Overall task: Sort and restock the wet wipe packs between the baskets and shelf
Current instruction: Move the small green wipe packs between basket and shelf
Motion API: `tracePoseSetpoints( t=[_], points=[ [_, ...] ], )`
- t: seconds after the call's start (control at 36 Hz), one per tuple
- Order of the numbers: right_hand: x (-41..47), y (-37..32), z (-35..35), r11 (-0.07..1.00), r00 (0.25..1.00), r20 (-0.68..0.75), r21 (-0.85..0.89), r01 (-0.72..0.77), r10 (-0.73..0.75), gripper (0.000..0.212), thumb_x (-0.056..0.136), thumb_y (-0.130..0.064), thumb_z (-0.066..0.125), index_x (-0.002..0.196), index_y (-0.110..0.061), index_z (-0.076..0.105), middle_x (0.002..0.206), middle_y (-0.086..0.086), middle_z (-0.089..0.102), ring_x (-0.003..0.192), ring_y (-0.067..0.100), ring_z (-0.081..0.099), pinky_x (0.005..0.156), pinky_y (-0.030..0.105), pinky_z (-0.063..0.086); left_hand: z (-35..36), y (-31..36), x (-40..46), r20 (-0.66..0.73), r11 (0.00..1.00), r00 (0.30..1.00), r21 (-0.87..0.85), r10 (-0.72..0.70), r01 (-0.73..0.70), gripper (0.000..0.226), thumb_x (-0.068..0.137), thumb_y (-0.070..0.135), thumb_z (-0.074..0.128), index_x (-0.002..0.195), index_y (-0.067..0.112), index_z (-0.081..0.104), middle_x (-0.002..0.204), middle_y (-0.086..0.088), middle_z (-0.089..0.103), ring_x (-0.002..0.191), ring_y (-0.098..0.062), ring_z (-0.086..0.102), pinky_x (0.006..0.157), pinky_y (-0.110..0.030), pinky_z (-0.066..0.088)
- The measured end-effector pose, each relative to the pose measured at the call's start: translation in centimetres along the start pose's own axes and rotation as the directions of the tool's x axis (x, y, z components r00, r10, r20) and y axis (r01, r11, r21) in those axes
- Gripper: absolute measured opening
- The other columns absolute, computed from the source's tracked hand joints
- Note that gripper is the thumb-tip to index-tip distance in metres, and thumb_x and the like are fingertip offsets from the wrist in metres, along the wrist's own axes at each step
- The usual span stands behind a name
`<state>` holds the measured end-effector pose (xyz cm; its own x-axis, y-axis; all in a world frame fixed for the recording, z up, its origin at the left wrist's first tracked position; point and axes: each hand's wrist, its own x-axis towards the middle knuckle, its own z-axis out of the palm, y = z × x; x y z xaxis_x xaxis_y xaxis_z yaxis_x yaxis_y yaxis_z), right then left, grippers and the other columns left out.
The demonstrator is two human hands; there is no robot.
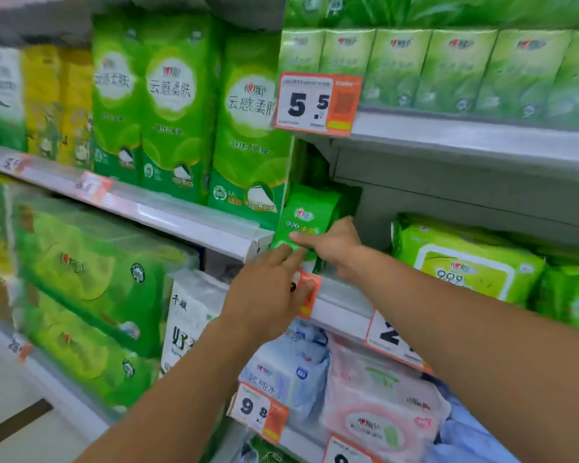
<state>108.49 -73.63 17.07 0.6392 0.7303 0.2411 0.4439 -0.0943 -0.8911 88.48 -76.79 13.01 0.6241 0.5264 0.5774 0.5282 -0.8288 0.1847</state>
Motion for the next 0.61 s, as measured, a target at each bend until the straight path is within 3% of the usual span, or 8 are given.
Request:
tracePoseSetpoints(
  t=[0.06,0.17,0.25,0.31,0.39,0.47,0.56,0.61],
  points=[
    [-3.3,-2.7,0.3,0.997,1.0,0.012,-0.076,-0.009,0.01,0.132,0.043,-0.057,0.095,0.144,-0.001,0.032,0.134,0.012,0.059,0.12,0.031,0.06,0.098,0.043,0.053,0.3,-0.1,0.2,0.009,0.999,1.0,0.037,0.026,-0.026,0.056,0.102,0.051,0.03,0.151,0.026,0.032,0.158,0.002,0.031,0.141,-0.021,0.032,0.114,-0.036,0.026],
    [-4.8,-3.8,-0.2,0.967,0.984,0.13,-0.241,-0.087,0.121,0.086,0.082,-0.05,0.076,0.139,0.005,0.046,0.138,0.014,0.055,0.13,0.029,0.052,0.104,0.036,0.045,0.7,-0.1,0.4,0.023,0.999,1.0,0.04,0.02,-0.021,0.052,0.102,0.051,0.029,0.147,0.027,0.04,0.16,0.004,0.029,0.143,-0.02,0.029,0.114,-0.035,0.023],
    [-6.4,-4.5,-1.6,0.961,0.965,0.208,-0.258,-0.104,0.161,0.085,0.088,-0.051,0.069,0.145,0.004,0.038,0.151,0.015,0.044,0.137,0.03,0.044,0.108,0.036,0.038,0.7,-0.4,0.6,0.042,0.999,0.998,0.0,0.04,-0.04,0.05,0.102,0.05,0.033,0.145,0.026,0.044,0.159,0.004,0.032,0.143,-0.021,0.03,0.115,-0.036,0.024],
    [-8.5,-5.3,-2.5,0.958,0.977,0.176,-0.278,-0.068,0.121,0.082,0.089,-0.052,0.066,0.142,0.006,0.041,0.141,0.017,0.051,0.127,0.031,0.051,0.099,0.035,0.042,0.5,-0.4,0.6,0.033,0.997,0.998,-0.067,0.047,-0.045,0.048,0.101,0.046,0.039,0.143,0.022,0.046,0.154,0.001,0.04,0.142,-0.022,0.033,0.115,-0.039,0.027],
    [-13.3,-5.0,-4.6,0.94,0.985,-0.054,-0.313,0.138,-0.162,0.059,0.089,-0.049,0.068,0.119,0.001,0.058,0.103,0.013,0.062,0.098,0.029,0.059,0.082,0.033,0.047,-0.6,0.6,-0.1,-0.042,0.989,0.998,-0.134,0.051,-0.056,0.046,0.097,0.041,0.046,0.131,0.013,0.055,0.133,-0.008,0.056,0.126,-0.029,0.048,0.102,-0.043,0.041],
    [-22.1,-2.2,-6.7,0.897,0.86,-0.26,-0.086,0.433,-0.44,0.021,0.091,-0.034,0.068,0.102,-0.016,0.068,0.095,0.001,0.072,0.088,0.02,0.069,0.079,0.035,0.054,-2.1,2.8,-2.1,-0.168,0.98,0.985,-0.191,0.027,-0.059,0.037,0.091,0.037,0.046,0.113,0.013,0.064,0.105,-0.008,0.067,0.101,-0.031,0.059,0.083,-0.043,0.049],
    [-31.3,5.8,-7.0,0.937,0.924,-0.165,0.0,0.349,-0.344,0.021,0.091,-0.03,0.061,0.078,-0.015,0.065,0.067,0.001,0.066,0.066,0.028,0.066,0.061,0.037,0.052,-1.2,6.5,-6.9,-0.099,0.963,0.995,-0.266,0.009,-0.035,0.022,0.09,0.034,0.05,0.094,0.017,0.063,0.076,0.003,0.065,0.08,-0.026,0.062,0.071,-0.038,0.049],
    [-36.8,13.1,-6.6,0.974,0.986,0.077,-0.162,0.16,-0.15,0.024,0.091,-0.03,0.063,0.072,-0.014,0.063,0.063,0.005,0.065,0.062,0.027,0.064,0.061,0.038,0.051,1.3,8.7,-11.7,0.144,0.962,0.988,-0.271,0.064,-0.023,0.021,0.09,0.036,0.055,0.091,0.017,0.064,0.077,0.001,0.067,0.079,-0.025,0.063,0.069,-0.033,0.046]
  ],
)
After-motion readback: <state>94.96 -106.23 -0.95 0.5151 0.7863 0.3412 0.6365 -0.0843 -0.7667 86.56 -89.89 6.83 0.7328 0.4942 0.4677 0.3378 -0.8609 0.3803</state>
